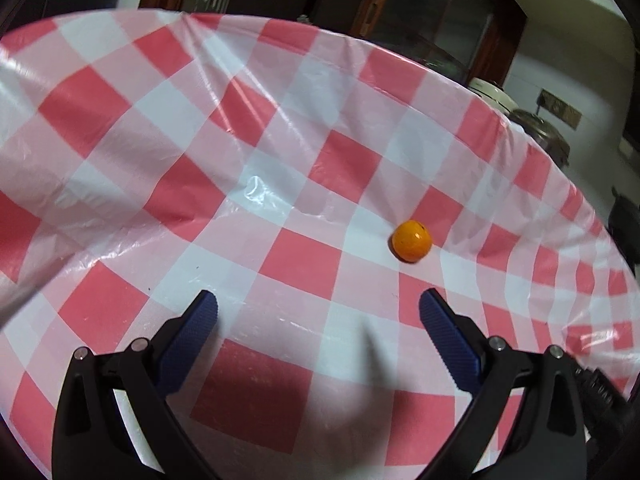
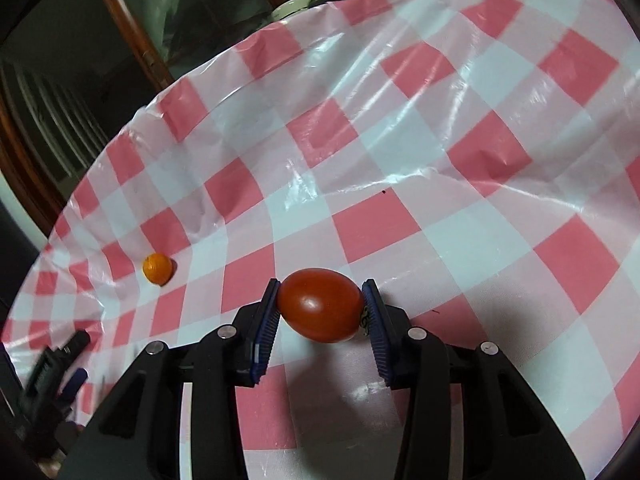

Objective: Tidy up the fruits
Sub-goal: 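Grasp the mandarin with the left tool while the right tool holds the tomato, then carry the mandarin and red tomato with both tools over the white box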

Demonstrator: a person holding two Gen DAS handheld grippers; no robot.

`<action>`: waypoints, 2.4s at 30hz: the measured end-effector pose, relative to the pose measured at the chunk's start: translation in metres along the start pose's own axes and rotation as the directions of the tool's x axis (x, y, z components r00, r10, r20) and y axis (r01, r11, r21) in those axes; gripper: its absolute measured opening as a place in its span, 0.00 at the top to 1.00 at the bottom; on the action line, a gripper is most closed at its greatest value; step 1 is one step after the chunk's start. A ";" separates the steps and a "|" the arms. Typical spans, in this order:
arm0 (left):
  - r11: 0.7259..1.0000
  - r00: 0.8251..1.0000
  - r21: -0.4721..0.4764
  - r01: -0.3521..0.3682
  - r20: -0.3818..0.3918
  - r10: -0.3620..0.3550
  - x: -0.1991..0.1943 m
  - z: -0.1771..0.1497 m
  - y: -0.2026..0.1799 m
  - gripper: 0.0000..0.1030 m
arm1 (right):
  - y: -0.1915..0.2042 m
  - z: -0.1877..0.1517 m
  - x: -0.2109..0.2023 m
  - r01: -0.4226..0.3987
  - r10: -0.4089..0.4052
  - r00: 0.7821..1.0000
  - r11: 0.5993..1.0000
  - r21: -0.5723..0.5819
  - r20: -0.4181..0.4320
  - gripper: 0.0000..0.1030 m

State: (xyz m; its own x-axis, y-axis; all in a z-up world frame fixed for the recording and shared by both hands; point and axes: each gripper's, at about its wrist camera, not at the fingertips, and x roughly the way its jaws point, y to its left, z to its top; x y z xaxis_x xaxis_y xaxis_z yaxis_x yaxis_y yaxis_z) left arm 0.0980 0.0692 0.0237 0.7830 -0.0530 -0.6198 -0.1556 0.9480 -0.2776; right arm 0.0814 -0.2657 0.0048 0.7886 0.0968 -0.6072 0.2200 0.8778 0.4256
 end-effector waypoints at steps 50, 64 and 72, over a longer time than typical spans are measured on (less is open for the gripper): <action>0.951 0.985 0.308 -0.012 -0.158 0.064 0.107 0.028 -0.101 0.63 | 0.002 0.000 0.008 0.002 -0.001 0.999 1.000 0.007 -0.036 0.59; 0.996 0.996 0.090 0.006 -0.092 0.003 -0.042 -0.045 0.003 0.63 | 0.000 0.000 0.008 -0.003 0.004 0.999 1.000 0.014 -0.033 0.59; 0.994 0.994 0.101 0.034 -0.105 -0.023 -0.041 -0.049 0.007 0.63 | 0.000 0.000 0.007 -0.026 0.026 0.999 1.000 0.013 -0.025 0.59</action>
State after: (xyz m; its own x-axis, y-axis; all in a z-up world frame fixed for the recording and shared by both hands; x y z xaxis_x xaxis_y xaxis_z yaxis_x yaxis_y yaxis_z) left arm 0.0349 0.0630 0.0115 0.7189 -0.1075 -0.6867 -0.0675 0.9725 -0.2228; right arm 0.0870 -0.2653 0.0003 0.7793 0.1316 -0.6127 0.2067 0.8690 0.4496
